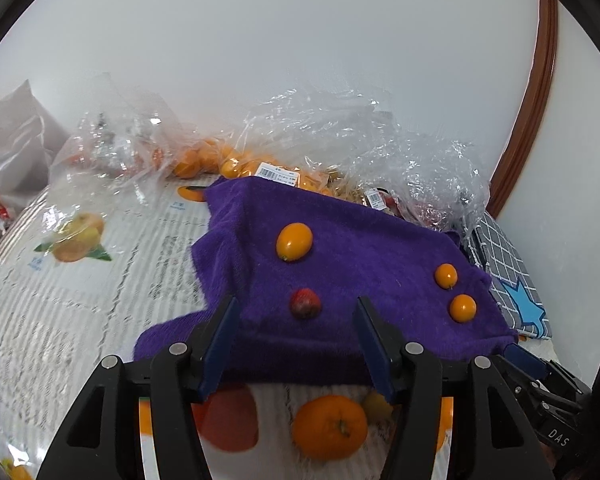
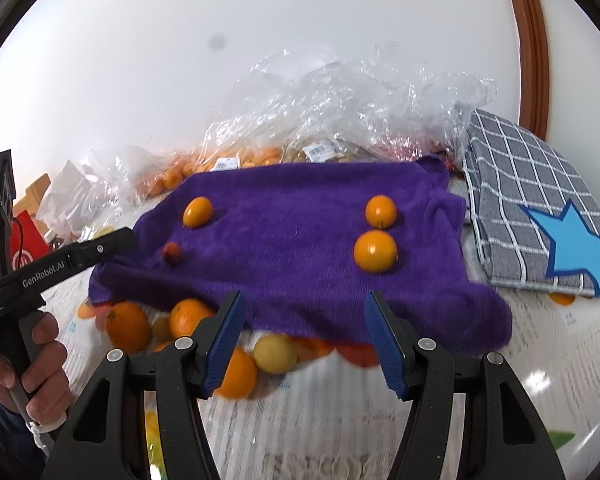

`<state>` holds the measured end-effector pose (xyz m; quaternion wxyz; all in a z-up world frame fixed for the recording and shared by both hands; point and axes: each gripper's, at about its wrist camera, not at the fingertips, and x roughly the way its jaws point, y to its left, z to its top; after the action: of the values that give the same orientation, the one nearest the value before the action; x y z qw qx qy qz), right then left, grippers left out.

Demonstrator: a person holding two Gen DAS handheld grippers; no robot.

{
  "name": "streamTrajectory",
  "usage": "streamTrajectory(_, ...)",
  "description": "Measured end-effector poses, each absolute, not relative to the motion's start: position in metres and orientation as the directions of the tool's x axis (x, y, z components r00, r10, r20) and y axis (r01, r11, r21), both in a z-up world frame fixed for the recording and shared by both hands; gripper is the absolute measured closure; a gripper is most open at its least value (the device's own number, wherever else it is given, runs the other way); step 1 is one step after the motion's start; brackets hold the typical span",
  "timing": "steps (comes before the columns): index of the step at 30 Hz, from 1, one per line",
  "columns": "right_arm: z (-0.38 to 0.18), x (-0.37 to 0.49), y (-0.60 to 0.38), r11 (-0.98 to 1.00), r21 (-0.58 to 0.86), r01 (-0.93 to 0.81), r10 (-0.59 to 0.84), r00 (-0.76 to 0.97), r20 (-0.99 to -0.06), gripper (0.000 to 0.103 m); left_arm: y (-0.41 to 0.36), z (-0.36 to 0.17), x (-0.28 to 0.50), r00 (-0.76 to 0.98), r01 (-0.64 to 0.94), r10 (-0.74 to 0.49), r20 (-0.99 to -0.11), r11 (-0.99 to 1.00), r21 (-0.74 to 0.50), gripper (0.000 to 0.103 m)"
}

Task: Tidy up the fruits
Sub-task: 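Grasp a pale yellow fruit in front of the towel with the right tool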

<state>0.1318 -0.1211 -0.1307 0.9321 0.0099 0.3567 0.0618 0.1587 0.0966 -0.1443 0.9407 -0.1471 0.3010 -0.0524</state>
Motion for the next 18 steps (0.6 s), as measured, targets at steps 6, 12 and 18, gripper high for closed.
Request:
streamTrajectory(6, -0.133, 0.111, -0.121, 0.989, 0.096, -0.113, 0.148, 0.729, -0.668, 0.044, 0.103, -0.147, 0.137, 0.808, 0.006, -0.187, -0.559, 0.951, -0.310, 0.046)
streamTrajectory(12, -0.144, 0.120, -0.124, 0.988, 0.122, -0.092, 0.152, 0.676, -0.721, 0.064, 0.110, -0.149, 0.122, 0.800, -0.006, -0.170, -0.575, 0.957, -0.291, 0.046)
streamTrajectory(18, -0.150, 0.134, -0.130, 0.977, 0.192, -0.097, 0.210, 0.626, -0.751, 0.069, 0.118, -0.153, 0.124, 0.787, -0.019, -0.184, -0.589, 0.947, -0.321, 0.046)
